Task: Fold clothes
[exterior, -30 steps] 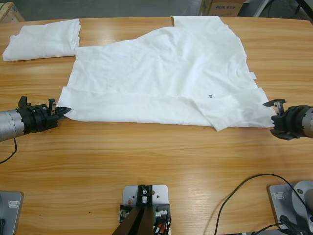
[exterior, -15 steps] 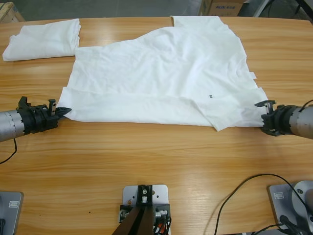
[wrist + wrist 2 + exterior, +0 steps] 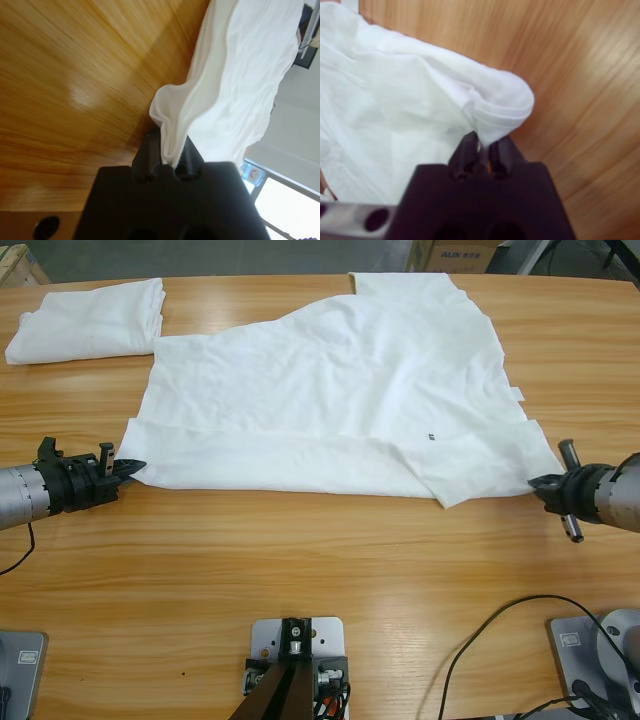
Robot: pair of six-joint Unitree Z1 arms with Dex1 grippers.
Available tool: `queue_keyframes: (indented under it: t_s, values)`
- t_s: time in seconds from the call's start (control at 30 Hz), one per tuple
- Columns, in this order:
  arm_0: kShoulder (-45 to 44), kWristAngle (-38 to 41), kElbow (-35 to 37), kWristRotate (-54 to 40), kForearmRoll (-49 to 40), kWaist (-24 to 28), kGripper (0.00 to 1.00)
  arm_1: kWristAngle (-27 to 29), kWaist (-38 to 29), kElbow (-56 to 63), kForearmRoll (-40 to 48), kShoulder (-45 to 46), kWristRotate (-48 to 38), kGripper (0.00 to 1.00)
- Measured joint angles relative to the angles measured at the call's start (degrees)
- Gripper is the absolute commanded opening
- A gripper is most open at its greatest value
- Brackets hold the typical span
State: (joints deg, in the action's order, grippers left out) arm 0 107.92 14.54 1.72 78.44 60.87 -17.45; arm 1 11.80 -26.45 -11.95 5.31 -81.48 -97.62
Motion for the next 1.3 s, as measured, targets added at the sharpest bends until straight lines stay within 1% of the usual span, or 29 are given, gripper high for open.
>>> queue_keyframes:
  t_s: [0.1,0.17,0.33,0.47,0.6,0.73,0.93,1.03,1.1,1.23,1.3]
  values:
    - [-0.3,0.0,0.0,-0.3,-0.7,-0.2,0.000,0.0,0.0,0.0,-1.1,0.1,0.8,0.000]
    - [-1.5,-0.2,0.0,-0.5,-2.6,-0.3,0.000,0.0,0.0,-0.1,-4.4,0.8,0.8,0.000]
    - [-8.4,-1.0,0.0,0.6,-12.3,-0.8,0.000,0.0,0.0,-3.4,-17.6,6.1,0.1,0.000]
    - [-14.0,-1.3,0.0,2.0,-19.7,-1.3,0.000,-0.6,0.0,-5.9,-23.8,8.6,-0.9,0.000]
    - [-17.7,-1.4,-0.3,4.4,-24.2,-3.4,0.000,-2.1,0.0,-6.5,-28.0,10.6,-1.7,0.000]
    - [-19.1,-2.3,-0.3,6.0,-25.9,-4.8,0.000,-3.7,0.0,-8.1,-31.8,12.8,-2.8,0.000]
    - [-20.4,-2.8,-0.2,6.7,-27.9,-5.6,0.000,-5.6,0.0,-8.3,-33.8,13.9,-4.0,0.000]
    - [-21.8,-2.8,0.1,7.8,-30.6,-6.1,0.000,-7.2,0.0,-8.3,-34.8,13.9,-5.4,0.000]
    - [-23.3,-3.0,1.4,8.7,-34.7,-6.9,0.000,-7.9,0.1,-8.4,-35.4,13.9,-6.1,0.000]
    - [-28.2,-4.4,6.5,9.5,-49.0,-8.5,0.000,-8.6,-0.2,-8.7,-36.5,13.9,-7.0,0.000]
    - [-29.5,-4.9,7.7,9.5,-52.8,-8.8,0.000,-8.7,-1.1,-9.2,-36.9,13.8,-7.8,0.000]
